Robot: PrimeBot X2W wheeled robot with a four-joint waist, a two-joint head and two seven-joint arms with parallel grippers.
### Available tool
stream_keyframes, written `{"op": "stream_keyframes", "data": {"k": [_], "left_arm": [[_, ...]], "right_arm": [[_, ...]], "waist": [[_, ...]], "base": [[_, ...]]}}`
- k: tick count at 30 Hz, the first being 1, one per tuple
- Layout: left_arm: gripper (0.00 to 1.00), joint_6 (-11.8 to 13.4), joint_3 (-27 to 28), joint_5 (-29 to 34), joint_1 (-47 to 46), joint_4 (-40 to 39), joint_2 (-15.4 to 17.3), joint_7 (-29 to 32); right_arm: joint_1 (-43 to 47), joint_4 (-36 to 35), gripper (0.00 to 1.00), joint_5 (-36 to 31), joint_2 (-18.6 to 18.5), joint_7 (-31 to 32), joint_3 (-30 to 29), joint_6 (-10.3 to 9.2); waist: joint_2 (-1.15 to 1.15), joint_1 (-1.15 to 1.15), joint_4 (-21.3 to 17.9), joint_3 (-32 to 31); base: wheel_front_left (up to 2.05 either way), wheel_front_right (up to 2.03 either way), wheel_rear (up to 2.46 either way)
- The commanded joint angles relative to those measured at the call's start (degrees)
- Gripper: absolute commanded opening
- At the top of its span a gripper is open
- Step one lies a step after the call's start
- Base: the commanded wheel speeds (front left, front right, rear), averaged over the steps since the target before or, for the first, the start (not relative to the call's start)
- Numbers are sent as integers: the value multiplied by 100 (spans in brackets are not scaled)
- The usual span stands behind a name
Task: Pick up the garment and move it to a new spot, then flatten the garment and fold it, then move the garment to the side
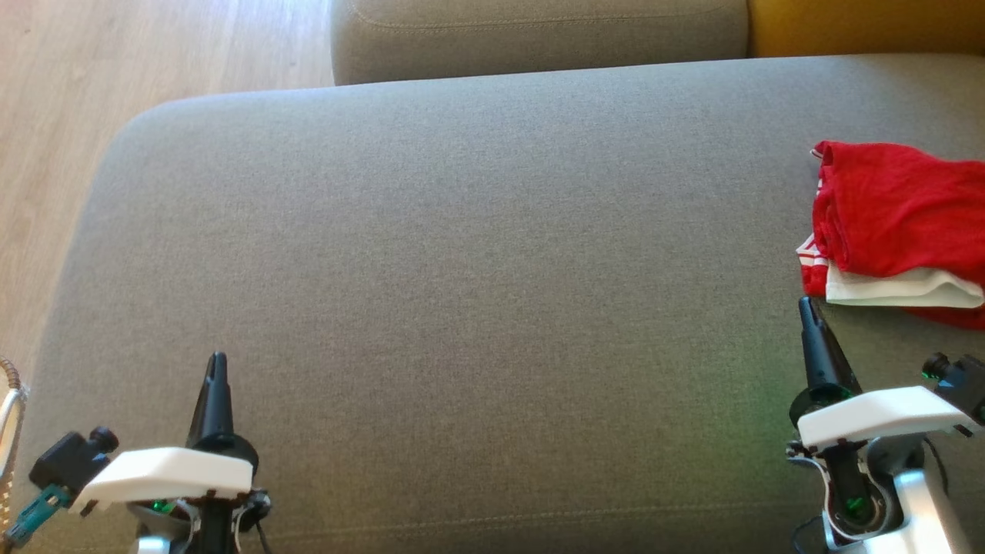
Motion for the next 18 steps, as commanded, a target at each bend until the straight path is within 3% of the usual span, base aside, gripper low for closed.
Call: {"op": "stream_keyframes", "data": {"k": [1, 18], "left_arm": [[0, -33, 143, -177, -316, -157, 80, 46], [0, -64, 245, -1109, -399, -84, 85, 308]], "right_arm": [[-87, -238, 0, 210, -20, 47, 26, -1], [-36, -318, 0, 1291, -20, 313, 8, -1]], "waist": [[0, 0, -6, -6], [0, 0, -55, -61]], "base": [[0, 0, 0], [0, 0, 0]]}}
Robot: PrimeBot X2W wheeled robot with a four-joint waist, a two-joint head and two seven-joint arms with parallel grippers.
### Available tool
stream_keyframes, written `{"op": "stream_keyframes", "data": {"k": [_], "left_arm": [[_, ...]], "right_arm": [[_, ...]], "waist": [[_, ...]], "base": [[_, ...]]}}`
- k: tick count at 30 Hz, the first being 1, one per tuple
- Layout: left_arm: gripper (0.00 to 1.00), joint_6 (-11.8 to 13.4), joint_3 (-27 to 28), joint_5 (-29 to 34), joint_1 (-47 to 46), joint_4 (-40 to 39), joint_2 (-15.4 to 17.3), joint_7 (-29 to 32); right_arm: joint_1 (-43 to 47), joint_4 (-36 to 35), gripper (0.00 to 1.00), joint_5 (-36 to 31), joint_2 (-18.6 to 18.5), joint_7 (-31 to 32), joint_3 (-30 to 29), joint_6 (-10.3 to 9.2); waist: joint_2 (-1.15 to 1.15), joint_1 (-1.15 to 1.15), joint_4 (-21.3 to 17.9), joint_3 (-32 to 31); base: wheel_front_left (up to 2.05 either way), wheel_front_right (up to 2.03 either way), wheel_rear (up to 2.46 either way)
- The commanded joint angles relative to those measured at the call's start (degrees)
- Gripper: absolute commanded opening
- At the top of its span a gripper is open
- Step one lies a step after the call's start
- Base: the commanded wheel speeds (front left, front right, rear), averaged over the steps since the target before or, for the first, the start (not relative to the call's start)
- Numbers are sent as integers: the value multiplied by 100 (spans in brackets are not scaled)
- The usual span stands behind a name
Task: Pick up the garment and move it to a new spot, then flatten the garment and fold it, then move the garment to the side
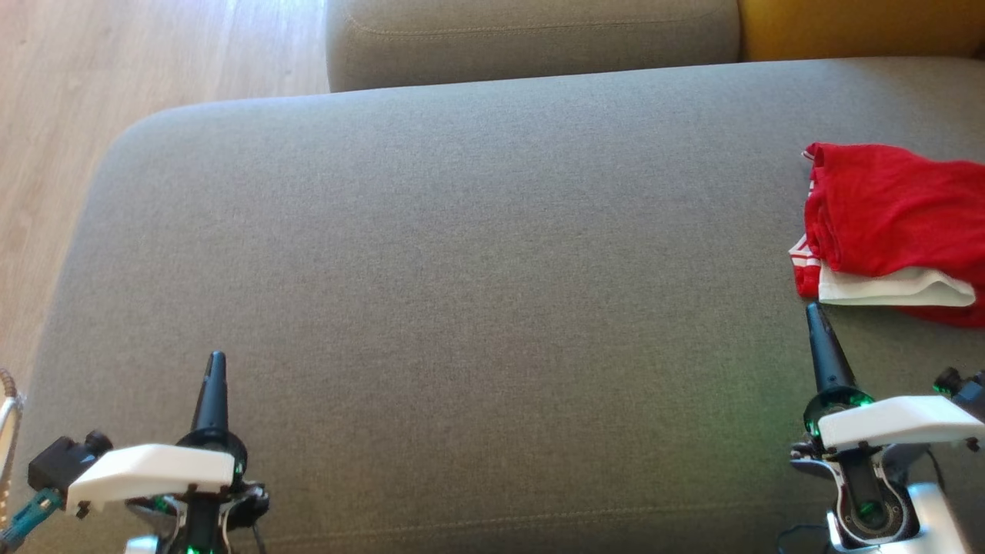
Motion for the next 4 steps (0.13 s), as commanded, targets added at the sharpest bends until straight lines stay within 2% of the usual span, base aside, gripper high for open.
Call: {"op": "stream_keyframes", "data": {"k": [1, 4], "left_arm": [[0, -46, 167, -126, -327, -150, 85, 56], [0, -52, 187, -301, -343, -136, 85, 106]], "right_arm": [[-132, -227, 0, 154, -21, 54, 58, -1], [-123, -242, 0, 357, -21, 104, 55, -1]], "waist": [[0, 0, -3, -3], [0, 0, -12, -14]], "base": [[0, 0, 0], [0, 0, 0]]}}
